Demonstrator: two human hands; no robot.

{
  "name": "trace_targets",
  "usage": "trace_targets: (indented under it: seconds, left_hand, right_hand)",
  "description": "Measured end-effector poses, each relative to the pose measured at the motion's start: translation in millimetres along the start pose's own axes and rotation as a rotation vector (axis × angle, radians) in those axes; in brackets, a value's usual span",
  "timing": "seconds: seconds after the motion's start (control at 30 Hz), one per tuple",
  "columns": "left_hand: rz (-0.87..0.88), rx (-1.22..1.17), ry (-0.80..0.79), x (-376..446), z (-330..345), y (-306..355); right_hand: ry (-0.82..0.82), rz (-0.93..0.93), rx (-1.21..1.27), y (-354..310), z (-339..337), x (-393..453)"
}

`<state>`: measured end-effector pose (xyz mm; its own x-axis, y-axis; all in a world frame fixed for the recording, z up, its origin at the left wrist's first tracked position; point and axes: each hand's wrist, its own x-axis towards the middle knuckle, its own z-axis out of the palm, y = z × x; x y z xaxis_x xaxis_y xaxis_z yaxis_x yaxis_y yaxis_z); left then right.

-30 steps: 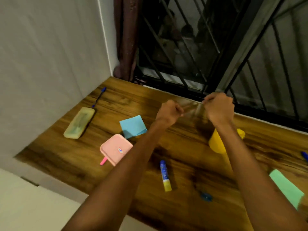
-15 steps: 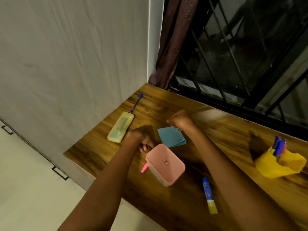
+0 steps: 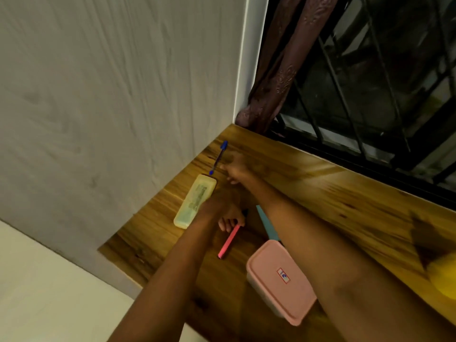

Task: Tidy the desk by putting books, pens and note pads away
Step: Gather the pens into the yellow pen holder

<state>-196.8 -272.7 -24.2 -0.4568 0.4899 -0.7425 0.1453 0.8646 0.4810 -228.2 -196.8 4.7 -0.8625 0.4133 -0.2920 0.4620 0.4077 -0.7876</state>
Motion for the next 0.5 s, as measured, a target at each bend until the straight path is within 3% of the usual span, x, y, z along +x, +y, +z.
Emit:
trace_targets:
  seconds: [0.07,0.17,0.33,0.4,0.5]
  left_hand:
    - [-0.011,-0.024,-0.049,1.9,-3.3,-0.7]
    - [-0.003,-0.063,-0.066,1.8,-9.1,0.6]
    - [-0.020,-0.077,-0.079,-0.3,-9.5,2.4]
    - [-0.026,-0.089,-0.045,-2.0,-7.3,3.1]
    - [-0.041,-0.083,-0.004,-3.9,-3.7,5.2]
  right_hand:
    - [-0.011,-0.134,-0.131,-6.4,10.5,9.8]
    - [-0.024,-0.158,-0.405,-11.0,18.6,18.3]
    - [0.217,-0.112,-0.595,-4.3,3.7,16.4]
    - [0.225,-0.045,-0.619,3.0,-11.7,12.6]
    - [0.094,0.105,-0.458,17.9,-33.7,3.1]
